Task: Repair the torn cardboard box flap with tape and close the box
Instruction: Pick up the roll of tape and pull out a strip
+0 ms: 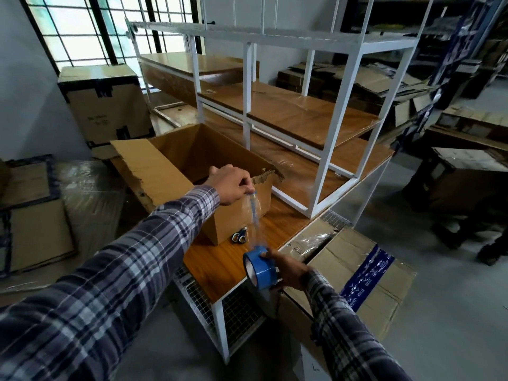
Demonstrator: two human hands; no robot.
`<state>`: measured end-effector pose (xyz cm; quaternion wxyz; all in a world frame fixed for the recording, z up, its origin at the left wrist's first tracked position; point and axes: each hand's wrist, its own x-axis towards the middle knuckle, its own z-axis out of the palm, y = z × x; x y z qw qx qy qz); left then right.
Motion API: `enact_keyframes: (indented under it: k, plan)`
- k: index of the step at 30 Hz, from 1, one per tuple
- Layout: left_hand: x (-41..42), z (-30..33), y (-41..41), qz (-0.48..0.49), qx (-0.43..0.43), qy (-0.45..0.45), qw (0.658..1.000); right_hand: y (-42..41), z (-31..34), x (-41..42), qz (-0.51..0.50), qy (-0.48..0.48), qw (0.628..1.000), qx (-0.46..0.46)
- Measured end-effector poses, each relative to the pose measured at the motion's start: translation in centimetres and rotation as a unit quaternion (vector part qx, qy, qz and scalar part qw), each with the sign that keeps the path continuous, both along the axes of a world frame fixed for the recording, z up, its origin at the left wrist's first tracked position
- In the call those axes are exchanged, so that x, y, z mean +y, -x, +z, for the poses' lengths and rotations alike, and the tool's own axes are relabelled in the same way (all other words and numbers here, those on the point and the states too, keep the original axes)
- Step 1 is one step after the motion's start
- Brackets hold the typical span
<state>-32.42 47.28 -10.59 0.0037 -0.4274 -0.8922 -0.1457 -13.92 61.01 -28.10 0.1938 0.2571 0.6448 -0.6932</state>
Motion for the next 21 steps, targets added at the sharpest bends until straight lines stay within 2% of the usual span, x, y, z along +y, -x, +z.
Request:
enact_keyframes:
  k: [5, 10, 13, 17, 19, 21]
  plan:
    - [1.0, 1.0, -0.4, -0.013, -0.009, -0.018, 1.000, 0.7, 0.3, -0.8, 0.055, -0.008, 0.998, 0.007]
    - [0.7, 1.7, 0.0, -0.014, 0.040, 0.032, 0.999, 1.0, -0.4, -1.2, 0.055, -0.051, 0.997, 0.031]
    - [-0.1, 0.8, 0.6, 0.002, 0.048, 0.061, 0.997, 0.5, -0.8, -0.7, 0.062, -0.072, 0.995, 0.013]
    - [-0.7, -1.1, 1.9, 0.040, 0.026, 0.047, 0.998, 0.1, -0.9, 0.4, 0.100, -0.082, 0.989, -0.076]
    - [-0.7, -1.2, 2.5, 0.045, 0.010, 0.037, 0.998, -0.1, -1.2, 0.8, 0.097, -0.096, 0.980, -0.143]
    - [-0.6, -1.5, 2.8, 0.043, 0.012, 0.031, 0.999, -0.5, -1.2, 1.1, 0.092, -0.083, 0.978, -0.169]
